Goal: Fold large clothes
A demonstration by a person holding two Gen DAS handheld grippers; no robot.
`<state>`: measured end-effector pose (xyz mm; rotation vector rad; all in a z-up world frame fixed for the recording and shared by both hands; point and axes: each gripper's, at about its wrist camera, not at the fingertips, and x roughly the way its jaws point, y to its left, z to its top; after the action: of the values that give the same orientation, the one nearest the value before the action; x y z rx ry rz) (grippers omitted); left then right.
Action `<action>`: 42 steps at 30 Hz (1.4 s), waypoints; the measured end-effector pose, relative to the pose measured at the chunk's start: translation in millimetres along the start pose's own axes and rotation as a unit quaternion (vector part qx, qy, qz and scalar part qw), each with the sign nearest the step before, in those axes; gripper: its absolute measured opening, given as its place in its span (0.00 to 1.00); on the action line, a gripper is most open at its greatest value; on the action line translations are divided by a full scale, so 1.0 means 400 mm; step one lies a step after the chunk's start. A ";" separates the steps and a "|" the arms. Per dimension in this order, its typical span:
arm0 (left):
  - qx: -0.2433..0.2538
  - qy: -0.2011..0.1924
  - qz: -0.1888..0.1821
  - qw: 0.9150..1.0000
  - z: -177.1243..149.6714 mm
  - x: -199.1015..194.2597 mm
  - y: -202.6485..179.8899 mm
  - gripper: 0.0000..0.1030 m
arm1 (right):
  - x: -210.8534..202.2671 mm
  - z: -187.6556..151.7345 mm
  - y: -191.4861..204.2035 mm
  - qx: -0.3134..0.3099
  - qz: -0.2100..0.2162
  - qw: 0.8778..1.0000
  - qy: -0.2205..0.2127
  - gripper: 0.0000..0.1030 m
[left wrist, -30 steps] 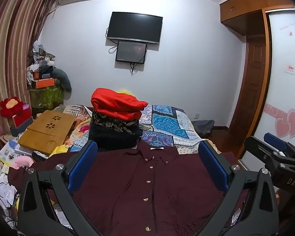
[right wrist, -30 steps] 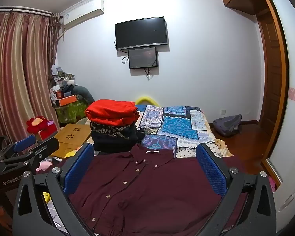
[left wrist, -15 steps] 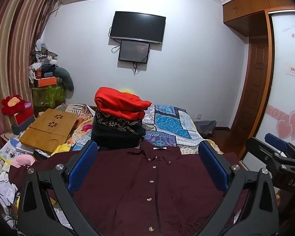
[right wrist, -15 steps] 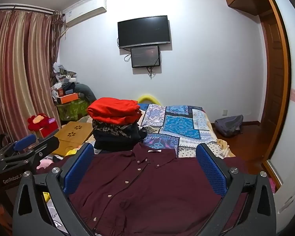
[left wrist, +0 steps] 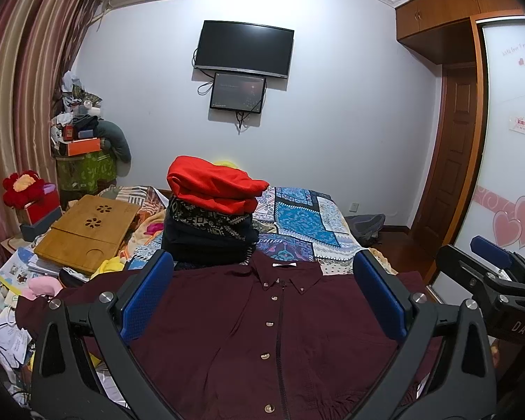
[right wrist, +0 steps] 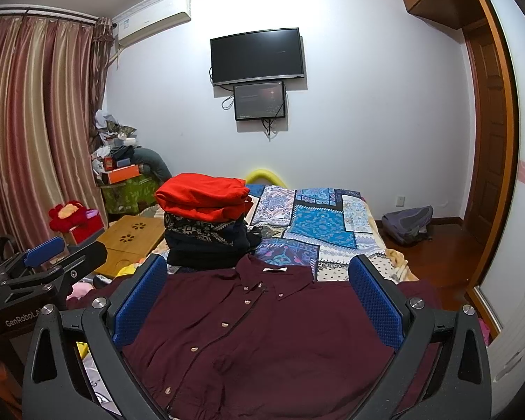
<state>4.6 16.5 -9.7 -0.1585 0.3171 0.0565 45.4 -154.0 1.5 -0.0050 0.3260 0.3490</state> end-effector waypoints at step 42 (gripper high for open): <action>0.018 -0.006 0.011 1.000 -0.002 -0.008 -0.012 1.00 | 0.005 0.003 -0.004 0.009 0.001 1.000 0.007 1.00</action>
<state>1.5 11.5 -8.8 -0.1187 0.3071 0.0728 48.1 -154.9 2.0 0.0097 0.3436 0.3490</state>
